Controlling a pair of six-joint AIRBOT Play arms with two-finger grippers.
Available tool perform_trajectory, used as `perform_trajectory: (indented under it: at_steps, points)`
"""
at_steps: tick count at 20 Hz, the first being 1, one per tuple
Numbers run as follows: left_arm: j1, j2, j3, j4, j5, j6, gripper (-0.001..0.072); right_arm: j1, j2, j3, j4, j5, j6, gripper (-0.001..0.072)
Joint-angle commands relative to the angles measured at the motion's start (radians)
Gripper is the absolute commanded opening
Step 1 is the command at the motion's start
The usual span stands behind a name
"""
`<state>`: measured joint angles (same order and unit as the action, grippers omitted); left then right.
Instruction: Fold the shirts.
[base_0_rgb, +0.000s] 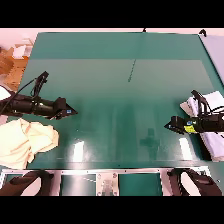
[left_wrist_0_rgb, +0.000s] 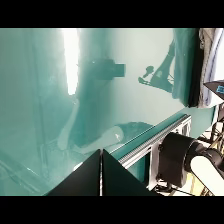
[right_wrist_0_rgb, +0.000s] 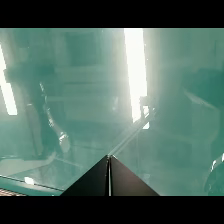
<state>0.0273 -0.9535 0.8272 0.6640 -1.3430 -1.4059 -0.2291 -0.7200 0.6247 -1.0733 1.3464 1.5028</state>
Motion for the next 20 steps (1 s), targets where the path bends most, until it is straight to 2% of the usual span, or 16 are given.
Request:
perform_trajectory:
  at_steps: [1, 10, 11, 13, 17, 19, 20]
  points:
    - [0.001, 0.001, 0.0, 0.0, 0.0, 0.0, 0.0029, 0.001, 0.0, -0.001, 0.0, 0.0, 0.0, 0.0029]
    - [0.001, 0.001, 0.0, 0.0, 0.001, 0.0, 0.0029, 0.001, 0.0, -0.001, 0.0, 0.0, 0.0, 0.0029]
    - [0.0, 0.001, 0.0, 0.001, 0.028, 0.0, 0.0029, 0.001, 0.001, -0.001, 0.0, 0.0, 0.0, 0.0029]
    - [0.001, 0.001, 0.0, -0.015, 0.17, 0.0, 0.0029, 0.001, 0.0, -0.001, 0.0, 0.0, 0.0, 0.003]
    - [0.001, 0.0, 0.0, -0.061, 0.217, 0.001, 0.0029, 0.001, 0.0, -0.001, 0.0, -0.027, 0.0, 0.0029]
    - [0.001, 0.0, 0.0, 0.119, 0.243, 0.001, 0.0029, 0.001, 0.0, -0.001, 0.001, -0.029, 0.0, 0.0029]
    - [0.004, 0.0, 0.0, 0.279, 0.23, 0.001, 0.0029, 0.001, 0.0, -0.001, 0.0, -0.035, 0.0, 0.0029]
